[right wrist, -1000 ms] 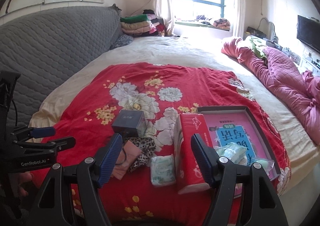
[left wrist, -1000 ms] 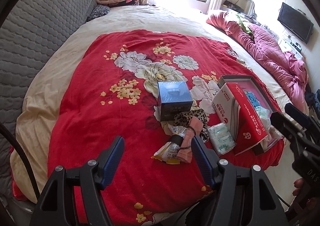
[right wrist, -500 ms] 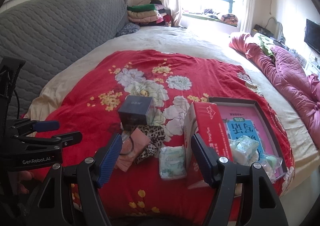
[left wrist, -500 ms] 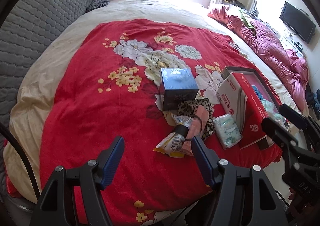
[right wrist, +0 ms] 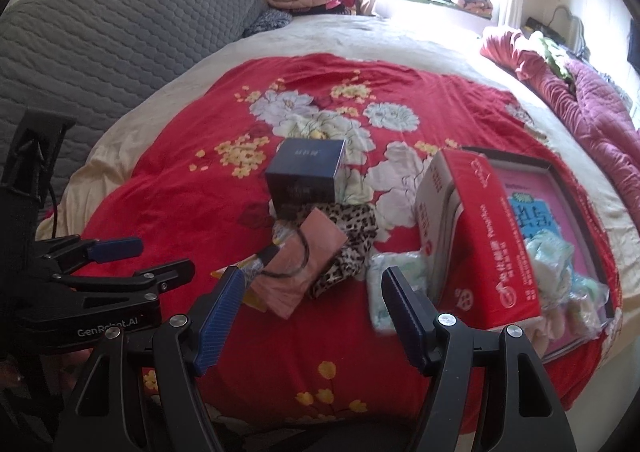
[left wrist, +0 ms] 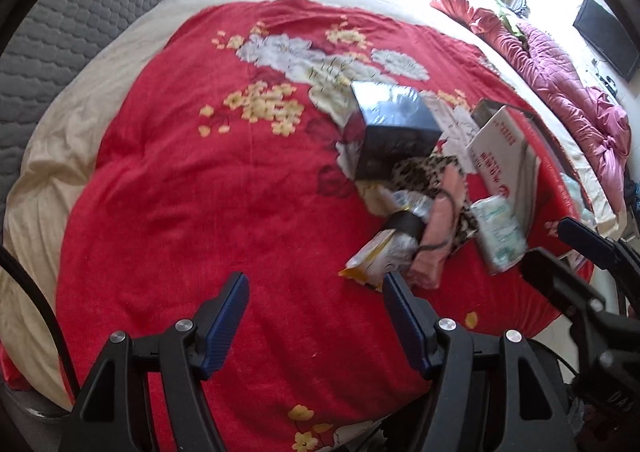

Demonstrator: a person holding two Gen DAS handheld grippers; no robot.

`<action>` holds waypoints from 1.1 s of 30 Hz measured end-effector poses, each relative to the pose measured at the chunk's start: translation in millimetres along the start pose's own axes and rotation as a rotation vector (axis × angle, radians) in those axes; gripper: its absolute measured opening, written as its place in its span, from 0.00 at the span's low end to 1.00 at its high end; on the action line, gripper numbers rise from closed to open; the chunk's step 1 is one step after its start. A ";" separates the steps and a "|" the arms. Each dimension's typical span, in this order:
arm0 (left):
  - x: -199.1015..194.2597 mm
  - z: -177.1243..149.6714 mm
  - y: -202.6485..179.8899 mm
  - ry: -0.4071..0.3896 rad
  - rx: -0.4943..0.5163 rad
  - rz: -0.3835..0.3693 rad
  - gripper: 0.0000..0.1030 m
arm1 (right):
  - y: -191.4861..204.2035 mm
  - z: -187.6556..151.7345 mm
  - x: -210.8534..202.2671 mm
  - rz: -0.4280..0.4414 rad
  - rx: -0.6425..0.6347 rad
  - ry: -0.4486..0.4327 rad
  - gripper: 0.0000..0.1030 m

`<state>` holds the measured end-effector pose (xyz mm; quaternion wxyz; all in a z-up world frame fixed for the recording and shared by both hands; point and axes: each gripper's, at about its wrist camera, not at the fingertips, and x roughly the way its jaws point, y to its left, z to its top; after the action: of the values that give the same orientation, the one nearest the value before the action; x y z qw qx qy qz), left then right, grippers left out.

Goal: Organize soft objects
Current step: 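Move both grippers back over the remaining pile of items, then close right gripper on the pink wrapped pack while left gripper closes on the yellow-white snack bag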

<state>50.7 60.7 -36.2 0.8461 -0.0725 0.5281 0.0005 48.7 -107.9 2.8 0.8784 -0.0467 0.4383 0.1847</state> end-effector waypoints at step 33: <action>25.0 -3.5 7.8 0.012 0.018 -0.075 0.66 | -4.1 13.6 99.8 0.090 0.193 0.141 0.57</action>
<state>58.0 66.0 -61.0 0.8431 -0.0846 0.5299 -0.0366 115.1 -80.0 -67.8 0.8366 0.0450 0.5164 0.1773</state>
